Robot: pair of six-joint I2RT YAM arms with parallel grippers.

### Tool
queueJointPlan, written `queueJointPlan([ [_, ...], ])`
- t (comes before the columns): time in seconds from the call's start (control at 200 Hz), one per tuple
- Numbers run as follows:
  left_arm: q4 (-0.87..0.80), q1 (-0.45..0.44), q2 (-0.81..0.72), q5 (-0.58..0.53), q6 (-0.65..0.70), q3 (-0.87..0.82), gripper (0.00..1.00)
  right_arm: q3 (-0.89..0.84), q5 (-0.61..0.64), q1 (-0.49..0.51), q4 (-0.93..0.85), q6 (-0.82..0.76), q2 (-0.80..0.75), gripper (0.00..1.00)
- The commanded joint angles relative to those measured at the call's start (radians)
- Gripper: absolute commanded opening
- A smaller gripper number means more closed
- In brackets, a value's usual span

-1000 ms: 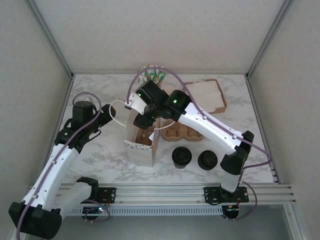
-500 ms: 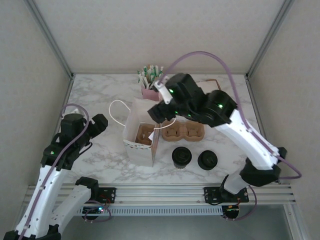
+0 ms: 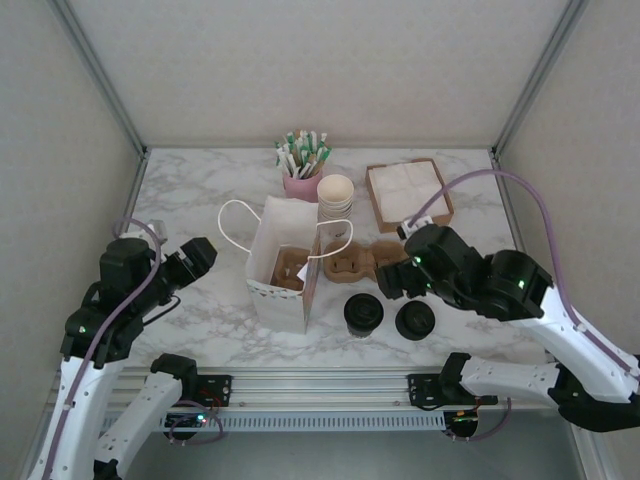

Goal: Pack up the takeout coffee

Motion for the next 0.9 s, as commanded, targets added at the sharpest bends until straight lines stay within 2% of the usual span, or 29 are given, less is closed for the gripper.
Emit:
queueJointPlan([
  [0.0,0.026,-0.014,-0.020,0.157,-0.024,-0.025,0.79,-0.104,-0.021,0.008,-0.011,0.105,-0.025,0.87],
  [0.08,0.051,-0.025,-0.032,0.205,-0.024,-0.043,0.79,-0.184,-0.054,0.007,0.016,0.106,-0.029,0.88],
  [0.345,0.006,-0.029,-0.078,0.164,0.005,-0.043,0.82,-0.400,-0.133,0.070,0.239,0.031,-0.044,0.90],
  [0.551,-0.026,-0.030,-0.120,0.047,0.004,-0.035,0.86,-0.412,-0.128,0.133,0.285,0.050,0.056,0.92],
  [0.891,-0.047,-0.029,-0.118,0.023,-0.019,-0.017,0.86,-0.453,-0.068,0.140,0.322,0.165,0.126,0.92],
])
